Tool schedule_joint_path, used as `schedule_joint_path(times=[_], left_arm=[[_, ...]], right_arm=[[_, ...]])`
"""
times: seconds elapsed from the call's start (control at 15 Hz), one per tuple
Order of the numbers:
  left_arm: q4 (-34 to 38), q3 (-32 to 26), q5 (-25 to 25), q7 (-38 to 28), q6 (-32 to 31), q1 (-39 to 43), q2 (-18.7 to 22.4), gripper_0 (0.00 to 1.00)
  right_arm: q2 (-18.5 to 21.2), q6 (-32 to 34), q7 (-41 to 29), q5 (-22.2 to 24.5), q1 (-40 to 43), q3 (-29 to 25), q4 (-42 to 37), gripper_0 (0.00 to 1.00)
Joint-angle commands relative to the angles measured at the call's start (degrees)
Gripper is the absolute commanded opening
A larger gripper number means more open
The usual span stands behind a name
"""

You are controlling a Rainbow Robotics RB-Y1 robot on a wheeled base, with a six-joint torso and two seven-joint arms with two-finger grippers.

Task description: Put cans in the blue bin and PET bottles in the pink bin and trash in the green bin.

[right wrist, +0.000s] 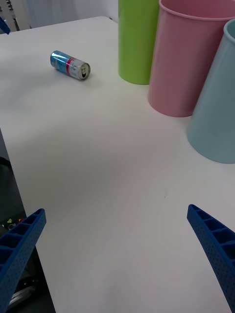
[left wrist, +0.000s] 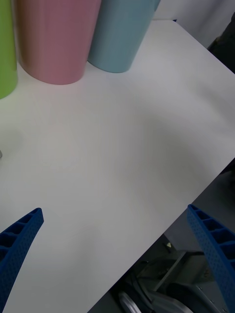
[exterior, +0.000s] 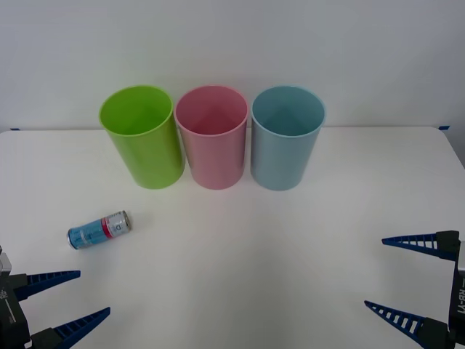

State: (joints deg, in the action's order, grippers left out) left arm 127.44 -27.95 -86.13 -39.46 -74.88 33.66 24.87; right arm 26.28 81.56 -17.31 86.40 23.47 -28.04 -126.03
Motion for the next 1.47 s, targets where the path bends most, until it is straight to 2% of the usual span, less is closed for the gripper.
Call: schedule_joint_path(times=[0.07, 1.33, 1.47], left_arm=[[0.0, 0.0, 0.0, 0.0, 0.0, 0.0, 0.0, 1.0], [0.3, 0.4, -0.4, -0.3, -0.4, 0.7, -0.2, 1.0], [1.1, 1.4, 0.3, -0.9, 1.5, 1.8, 1.8, 1.0]], right_arm=[[0.0, 0.0, 0.0, 0.0, 0.0, 0.0, 0.0, 1.0], [0.0, 0.0, 0.0, 0.0, 0.0, 0.0, 0.0, 1.0], [0.0, 0.0, 0.0, 0.0, 0.0, 0.0, 0.0, 1.0]])
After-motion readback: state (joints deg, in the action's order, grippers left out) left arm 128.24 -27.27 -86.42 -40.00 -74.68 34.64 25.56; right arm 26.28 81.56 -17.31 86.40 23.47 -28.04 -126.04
